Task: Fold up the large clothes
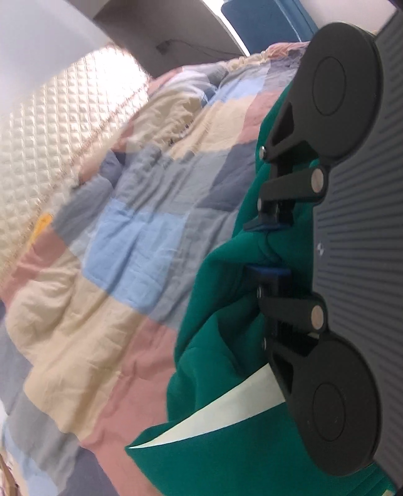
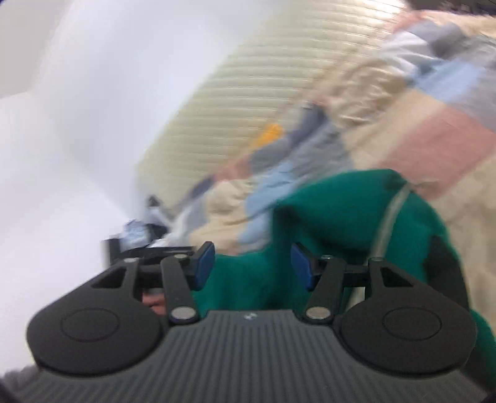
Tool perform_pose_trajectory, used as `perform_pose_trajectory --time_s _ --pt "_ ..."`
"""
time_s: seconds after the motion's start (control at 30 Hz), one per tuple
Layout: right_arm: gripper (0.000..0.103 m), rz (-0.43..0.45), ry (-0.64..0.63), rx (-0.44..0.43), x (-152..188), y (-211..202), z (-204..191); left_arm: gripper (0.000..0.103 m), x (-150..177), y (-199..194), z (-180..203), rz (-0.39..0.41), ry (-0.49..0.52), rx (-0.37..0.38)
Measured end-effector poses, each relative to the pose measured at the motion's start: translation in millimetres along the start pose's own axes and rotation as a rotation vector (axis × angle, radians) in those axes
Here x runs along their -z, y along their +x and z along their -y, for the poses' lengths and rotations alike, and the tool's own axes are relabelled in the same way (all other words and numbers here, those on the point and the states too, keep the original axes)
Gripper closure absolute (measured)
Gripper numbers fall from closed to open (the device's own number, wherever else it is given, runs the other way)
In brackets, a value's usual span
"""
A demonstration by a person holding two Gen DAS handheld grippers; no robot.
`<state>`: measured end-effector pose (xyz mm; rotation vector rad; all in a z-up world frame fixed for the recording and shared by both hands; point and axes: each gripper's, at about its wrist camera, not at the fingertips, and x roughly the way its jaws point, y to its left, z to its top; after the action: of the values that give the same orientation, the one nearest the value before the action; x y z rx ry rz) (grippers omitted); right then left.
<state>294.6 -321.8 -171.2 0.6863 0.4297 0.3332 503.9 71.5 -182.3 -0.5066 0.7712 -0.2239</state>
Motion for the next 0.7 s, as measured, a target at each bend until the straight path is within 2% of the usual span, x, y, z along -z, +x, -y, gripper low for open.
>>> perform_pose_trajectory --time_s 0.13,0.27,0.33,0.37,0.4,0.43,0.53,0.63,0.7 --pt "0.046 -0.086 -0.055 0.062 20 26 -6 0.087 3 -40 6 0.097 0.05 0.084" --pt "0.048 -0.115 -0.16 0.138 30 40 -23 0.088 10 -94 13 0.188 0.119 0.158" --pt "0.064 -0.129 -0.152 0.169 28 42 -22 0.088 19 -120 14 0.228 0.152 0.165" --pt "0.066 -0.141 -0.154 0.171 27 43 -22 0.088 25 -131 13 0.243 0.165 0.168" --pt "0.075 -0.14 -0.158 0.163 26 44 -21 0.088 32 -141 11 0.253 0.176 0.172" --pt "0.085 -0.131 -0.169 0.158 25 42 -21 0.088 40 -149 9 0.264 0.189 0.162" --pt "0.089 -0.08 -0.207 0.133 16 31 -30 0.088 61 -162 -4 0.289 0.183 0.149" --pt "0.09 0.017 -0.229 0.093 -4 9 -38 0.088 76 -165 -24 0.308 0.12 0.175" --pt "0.09 0.052 -0.217 0.091 -19 -1 -39 0.087 82 -157 -34 0.292 0.092 0.194"
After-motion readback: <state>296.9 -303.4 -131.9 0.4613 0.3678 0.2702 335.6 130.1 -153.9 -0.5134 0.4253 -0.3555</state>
